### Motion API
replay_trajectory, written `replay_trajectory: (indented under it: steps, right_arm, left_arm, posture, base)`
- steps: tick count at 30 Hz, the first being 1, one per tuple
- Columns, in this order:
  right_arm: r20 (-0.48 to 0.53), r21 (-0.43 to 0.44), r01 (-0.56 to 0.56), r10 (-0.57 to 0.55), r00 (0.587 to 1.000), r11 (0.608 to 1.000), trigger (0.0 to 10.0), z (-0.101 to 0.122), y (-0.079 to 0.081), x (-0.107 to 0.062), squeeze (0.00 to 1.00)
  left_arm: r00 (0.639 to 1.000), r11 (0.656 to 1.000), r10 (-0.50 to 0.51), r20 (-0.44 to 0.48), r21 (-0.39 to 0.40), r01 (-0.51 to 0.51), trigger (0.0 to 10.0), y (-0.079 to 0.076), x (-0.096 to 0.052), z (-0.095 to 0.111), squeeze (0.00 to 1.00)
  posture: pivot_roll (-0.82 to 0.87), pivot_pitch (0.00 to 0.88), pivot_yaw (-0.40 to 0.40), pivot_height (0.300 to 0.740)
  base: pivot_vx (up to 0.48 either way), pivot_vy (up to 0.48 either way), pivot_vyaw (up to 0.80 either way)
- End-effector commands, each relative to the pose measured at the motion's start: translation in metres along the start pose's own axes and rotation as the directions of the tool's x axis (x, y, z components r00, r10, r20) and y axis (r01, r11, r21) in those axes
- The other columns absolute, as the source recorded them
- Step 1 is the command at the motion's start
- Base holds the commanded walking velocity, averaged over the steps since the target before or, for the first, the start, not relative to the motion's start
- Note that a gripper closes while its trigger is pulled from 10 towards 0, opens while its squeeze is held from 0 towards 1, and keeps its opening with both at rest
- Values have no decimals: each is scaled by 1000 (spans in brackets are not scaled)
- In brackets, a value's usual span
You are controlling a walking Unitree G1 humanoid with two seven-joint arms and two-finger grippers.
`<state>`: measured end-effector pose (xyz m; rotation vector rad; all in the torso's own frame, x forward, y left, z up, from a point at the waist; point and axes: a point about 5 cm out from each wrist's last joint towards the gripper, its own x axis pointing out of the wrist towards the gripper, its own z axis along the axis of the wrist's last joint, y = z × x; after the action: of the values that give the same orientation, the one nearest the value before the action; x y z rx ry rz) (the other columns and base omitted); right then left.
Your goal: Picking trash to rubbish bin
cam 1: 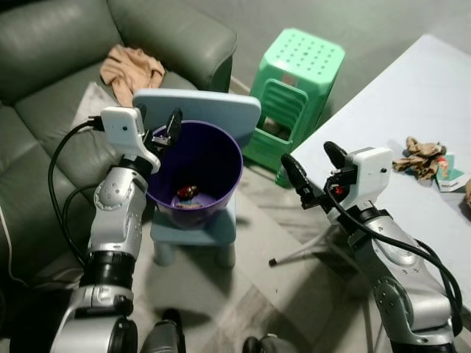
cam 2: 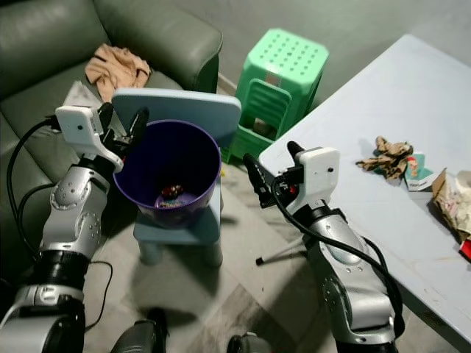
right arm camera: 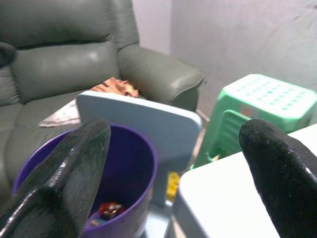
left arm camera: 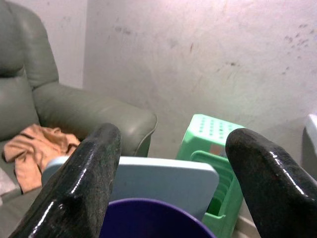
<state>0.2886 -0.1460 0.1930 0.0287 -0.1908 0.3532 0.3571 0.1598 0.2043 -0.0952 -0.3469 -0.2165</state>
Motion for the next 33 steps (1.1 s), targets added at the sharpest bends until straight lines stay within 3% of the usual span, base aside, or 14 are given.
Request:
replay_trajectory:
  steps: [1,10,17,19,25,33]
  right_arm:
    - [9,-8,40,-40,999,999,10000,-1,-7,-1,0]
    - [22,-30,69,-69,997,997,10000,-10,-12,7,0]
    - [14,-50,131,-130,991,990,10000,-21,-18,5,0]
    - [2,-33,156,-156,988,987,10000,-32,-20,2,0]
    - [-59,-66,200,-204,977,978,10000,-57,-25,-10,0]
    - [-95,-68,212,-218,971,975,10000,-65,-27,-12,0]
  left_arm:
    - [1000,1000,3,-15,0,-3,10000,-4,-4,0,0]
    - [998,998,60,-37,-10,-60,10000,-5,-15,5,0]
    - [990,998,63,-124,0,-63,10000,-9,-34,-14,0]
    - [982,998,65,-178,33,-60,10000,-11,-43,-28,0]
    - [975,995,87,-203,71,-74,10000,-14,-54,-41,0]
    - [974,993,105,-199,70,-93,10000,-15,-52,-41,0]
  posture:
    - [-53,80,-87,740]
    - [-44,53,-96,740]
    - [-41,48,-102,740]
    - [-42,46,-102,740]
    - [-36,46,-101,740]
    - [-42,31,-98,740]
  base:
    - [0,0,0]
    - [0,0,0]
    - [0,0,0]
    - [0,0,0]
    - [0,0,0]
    - [0,0,-177]
